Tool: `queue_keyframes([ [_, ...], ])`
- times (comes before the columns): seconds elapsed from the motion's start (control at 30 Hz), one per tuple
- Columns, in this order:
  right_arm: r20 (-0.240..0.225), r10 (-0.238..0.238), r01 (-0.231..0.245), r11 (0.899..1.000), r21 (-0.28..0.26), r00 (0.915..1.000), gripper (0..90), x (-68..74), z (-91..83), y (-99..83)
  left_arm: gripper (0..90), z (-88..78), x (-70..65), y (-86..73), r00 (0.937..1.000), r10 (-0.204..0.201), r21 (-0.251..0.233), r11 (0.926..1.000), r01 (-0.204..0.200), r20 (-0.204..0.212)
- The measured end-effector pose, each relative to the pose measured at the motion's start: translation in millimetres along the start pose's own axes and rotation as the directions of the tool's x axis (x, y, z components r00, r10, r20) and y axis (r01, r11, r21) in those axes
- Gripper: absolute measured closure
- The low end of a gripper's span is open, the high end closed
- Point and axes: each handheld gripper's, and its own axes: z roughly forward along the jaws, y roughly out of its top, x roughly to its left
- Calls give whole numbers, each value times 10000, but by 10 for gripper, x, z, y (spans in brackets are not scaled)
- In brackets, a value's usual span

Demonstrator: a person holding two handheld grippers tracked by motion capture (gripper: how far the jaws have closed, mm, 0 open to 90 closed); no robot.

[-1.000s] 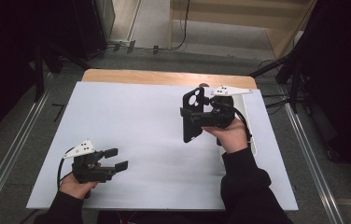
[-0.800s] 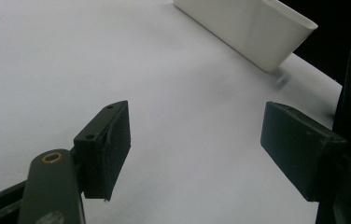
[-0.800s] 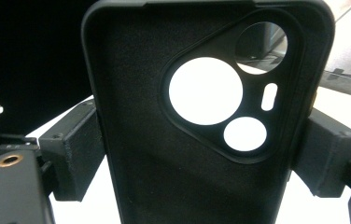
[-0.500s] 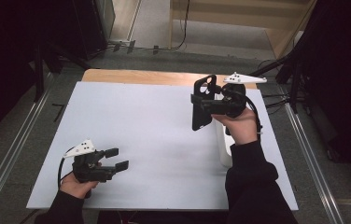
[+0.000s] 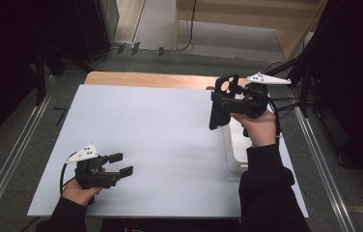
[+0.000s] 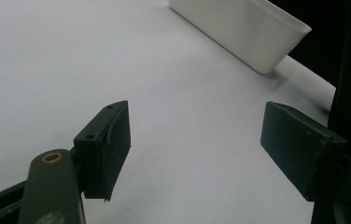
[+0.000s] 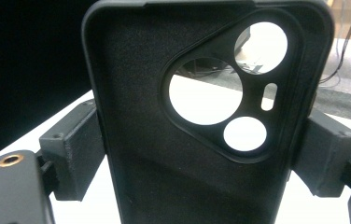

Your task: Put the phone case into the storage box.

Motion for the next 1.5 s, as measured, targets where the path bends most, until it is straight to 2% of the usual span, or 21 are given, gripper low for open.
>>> queue_keyframes([
  [0.5,865,411,-394,9990,-218,9954,127,-225,-145,-49,241,11,1,13,10000,-33,0,10000,33,55],
  [0.73,1325,452,-423,9988,-246,9902,127,-314,-186,-85,242,20,4,21,10000,19,30,10000,-19,86],
  [0.87,1769,490,-443,9986,-306,9830,127,-356,-193,-112,241,23,7,24,10000,24,20,10000,-24,80],
  [1.0,1723,635,-550,9970,-537,9830,127,-396,-177,-116,242,18,10,13,10000,12,76,10000,-12,-13],
  [1.17,2192,743,-601,9957,-706,9729,127,-492,-123,-59,241,23,10,11,10000,-40,71,10000,41,-52],
  [1.5,2778,705,-581,9969,-526,9580,127,-611,5,92,242,-11,31,2,9998,-135,-84,9999,134,-146],
])
